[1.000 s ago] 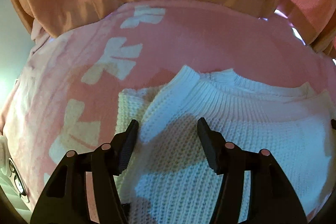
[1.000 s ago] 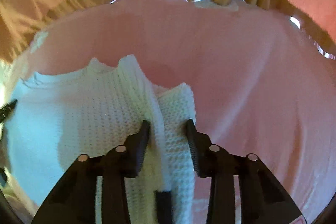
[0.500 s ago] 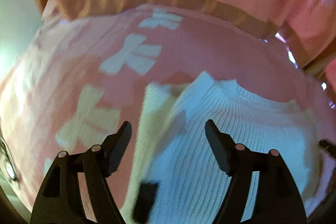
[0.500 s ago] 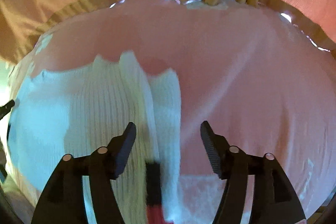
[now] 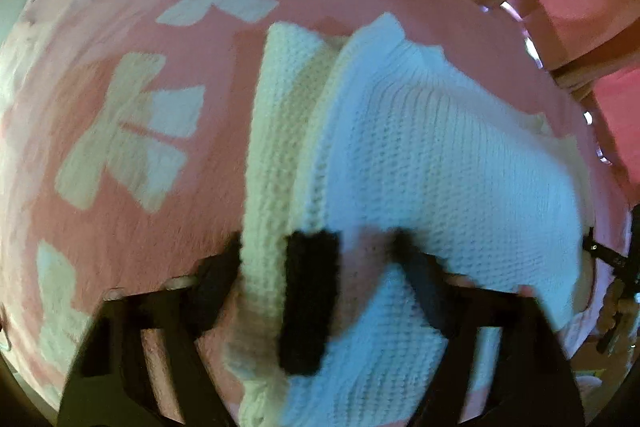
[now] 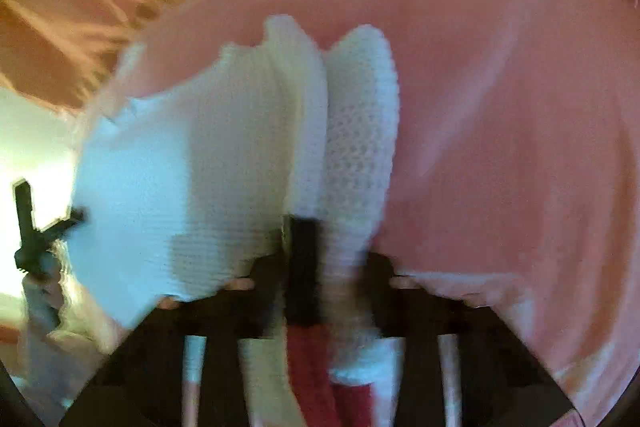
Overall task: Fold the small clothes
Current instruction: 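Grasp the folded sweater end with both grippers and lift it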
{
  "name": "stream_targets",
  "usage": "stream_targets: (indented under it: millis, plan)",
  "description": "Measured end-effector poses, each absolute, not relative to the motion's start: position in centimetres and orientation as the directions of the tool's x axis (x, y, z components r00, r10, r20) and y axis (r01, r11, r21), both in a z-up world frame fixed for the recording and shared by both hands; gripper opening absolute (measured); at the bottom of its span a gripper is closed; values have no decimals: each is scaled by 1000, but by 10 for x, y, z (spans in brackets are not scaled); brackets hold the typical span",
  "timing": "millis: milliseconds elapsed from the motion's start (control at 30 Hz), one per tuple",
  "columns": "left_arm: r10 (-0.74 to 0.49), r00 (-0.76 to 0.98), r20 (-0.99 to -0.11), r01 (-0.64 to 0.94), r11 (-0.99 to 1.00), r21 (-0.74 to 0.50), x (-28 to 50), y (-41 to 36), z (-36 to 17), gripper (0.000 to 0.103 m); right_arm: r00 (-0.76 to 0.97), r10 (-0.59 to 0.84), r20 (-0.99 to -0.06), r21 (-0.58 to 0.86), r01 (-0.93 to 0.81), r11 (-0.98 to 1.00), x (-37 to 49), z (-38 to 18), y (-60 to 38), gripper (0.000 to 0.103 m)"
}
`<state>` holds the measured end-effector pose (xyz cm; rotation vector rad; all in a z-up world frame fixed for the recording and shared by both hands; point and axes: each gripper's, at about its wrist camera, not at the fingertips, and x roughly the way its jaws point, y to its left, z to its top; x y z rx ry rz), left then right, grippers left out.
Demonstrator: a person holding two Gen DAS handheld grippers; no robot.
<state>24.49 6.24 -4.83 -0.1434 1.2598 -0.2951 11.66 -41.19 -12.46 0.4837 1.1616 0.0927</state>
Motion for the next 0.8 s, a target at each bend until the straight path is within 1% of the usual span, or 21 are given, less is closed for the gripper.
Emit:
stream_targets:
  millis: [33,67,100,200,267,333,400,433,467,500,567,600,633,667,700,733,767,800]
  plan:
    - [-360,248,-899,138,932,-335,245,62,-44,24,410,315,-856,415,182,891,116,-120,-411,19]
    - [-378,247,-892,114,926,-361,243,64,-40,22,426,305,-852,408,174,896,113,-112,-410,18]
    - [-378,260,-888,103,926,-364,240,65,-33,21,454,299,-840,405,155,901,110,-98,-410,17]
    - [-423,294,-857,124,906,-405,226,68,-3,21,541,353,-764,479,109,871,88,-54,-427,16]
    - [-469,272,-840,114,883,-456,214,75,2,20,570,321,-756,454,104,885,71,-38,-438,16]
    - [-470,219,-855,85,882,-463,207,76,-16,20,550,271,-790,420,164,892,64,-49,-451,17]
    - [-435,138,-890,53,900,-432,208,67,-43,20,451,254,-856,385,225,895,73,-84,-461,19]
    - [-404,114,-908,53,915,-400,209,60,-56,21,372,229,-900,335,253,907,79,-109,-459,20]
    - [-387,125,-914,72,922,-381,208,55,-56,22,316,205,-926,290,250,924,84,-124,-452,26]
    - [-368,143,-919,94,929,-357,206,51,-52,22,319,182,-930,263,233,936,86,-122,-447,27]
    - [-357,166,-919,98,933,-345,203,49,-46,27,377,55,-925,148,224,963,84,-93,-436,31]
    - [-361,168,-917,85,932,-352,204,50,-45,27,431,-6,-902,101,226,969,80,-75,-430,38]
    - [-366,179,-913,67,931,-360,202,50,-44,30,506,-47,-861,69,209,975,72,-52,-419,38]
    - [-363,192,-912,63,932,-358,203,50,-45,39,552,-43,-833,71,184,980,70,-37,-409,38]
    - [-347,214,-913,60,938,-342,203,49,-43,44,591,-4,-806,101,143,985,69,-26,-395,38]
    - [-316,257,-913,54,948,-313,203,46,-41,55,616,103,-781,173,56,983,71,-18,-375,33]
    - [-304,275,-912,51,952,-302,204,48,-40,63,608,162,-777,211,9,978,75,-18,-366,17]
    - [-296,289,-910,48,954,-295,206,47,-41,65,585,229,-778,252,-44,967,81,-21,-352,0]
